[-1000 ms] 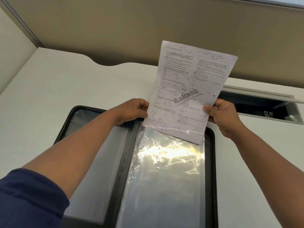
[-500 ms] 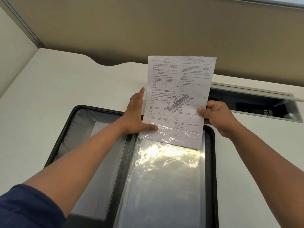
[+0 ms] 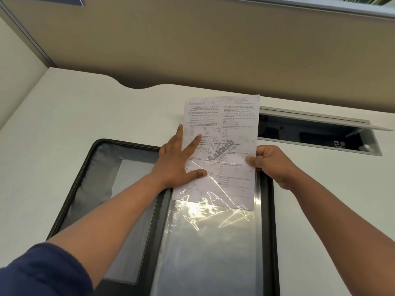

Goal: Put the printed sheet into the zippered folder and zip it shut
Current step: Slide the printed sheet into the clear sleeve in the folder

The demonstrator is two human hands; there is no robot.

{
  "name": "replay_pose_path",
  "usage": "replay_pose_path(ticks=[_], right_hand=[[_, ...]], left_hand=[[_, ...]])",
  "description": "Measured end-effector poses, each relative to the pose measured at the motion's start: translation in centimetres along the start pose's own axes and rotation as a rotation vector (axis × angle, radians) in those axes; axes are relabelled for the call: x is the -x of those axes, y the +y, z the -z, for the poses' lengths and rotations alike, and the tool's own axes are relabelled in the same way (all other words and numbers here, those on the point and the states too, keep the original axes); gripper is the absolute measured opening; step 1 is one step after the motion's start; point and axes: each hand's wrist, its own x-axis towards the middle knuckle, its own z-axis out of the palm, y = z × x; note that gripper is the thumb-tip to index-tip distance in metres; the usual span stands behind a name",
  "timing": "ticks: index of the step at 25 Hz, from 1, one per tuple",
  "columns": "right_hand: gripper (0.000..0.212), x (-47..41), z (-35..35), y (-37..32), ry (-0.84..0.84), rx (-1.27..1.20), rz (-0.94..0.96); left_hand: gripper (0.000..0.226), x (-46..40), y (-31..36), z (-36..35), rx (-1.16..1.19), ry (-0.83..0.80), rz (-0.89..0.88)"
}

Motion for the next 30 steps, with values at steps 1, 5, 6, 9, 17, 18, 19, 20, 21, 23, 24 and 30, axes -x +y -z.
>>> replay_pose_path(ticks=[1, 5, 6, 9, 17, 18, 19, 20, 21, 23, 24, 30], right_hand=[[0.011, 0.2, 0.0, 0.2, -0.007, 0.007, -0.007], [0.012, 0.4, -0.2, 0.1, -0.022, 0.000, -0.011], [0.012, 0.3, -0.3, -0.2, -0.015, -0.016, -0.001], [0.012, -0.2, -0.8, -1.2, 0.064, -0.080, 0.045], [0.011, -1.9, -0.6, -2.2, 0.292, -0.069, 0.008], [0.011, -1.8, -0.5, -1.9, 0.289, -0.070, 0.003], [0.011, -1.6, -0.4, -1.5, 0.282, -0.065, 0.001], [0.011, -1.4, -0.4, -1.1, 0.273, -0.059, -0.002], [0.011, -1.2, -0.3, -0.8, 0.266, -0.057, -0.004], [0.010, -0.8, -0.2, -0.2, 0.261, -0.062, 0.000], [0.010, -0.6, -0.2, 0.0, 0.258, -0.060, 0.003], [0.012, 0.5, -0.4, 0.2, 0.201, -0.038, 0.007]], left_hand=[[0.104, 0.0, 0.0, 0.0, -0.028, -0.010, -0.006], [0.100, 0.3, 0.0, 0.0, -0.075, -0.029, -0.016], [0.100, 0.3, 0.1, 0.0, -0.074, -0.029, -0.017], [0.098, 0.3, 0.3, 0.0, -0.069, -0.031, -0.020], [0.101, 0.3, 0.2, -0.2, -0.048, 0.015, -0.016], [0.103, 0.3, 0.1, -0.2, -0.039, 0.021, -0.013], [0.104, 0.3, 0.1, -0.2, -0.031, 0.024, -0.012], [0.105, 0.2, 0.1, -0.3, -0.025, 0.025, -0.011], [0.106, 0.2, 0.0, -0.4, -0.023, 0.026, -0.011], [0.108, 0.2, 0.0, -0.4, -0.025, 0.030, -0.012], [0.108, 0.2, 0.0, -0.5, -0.026, 0.033, -0.012], [0.115, 0.1, -0.1, -0.5, 0.000, 0.039, -0.005]])
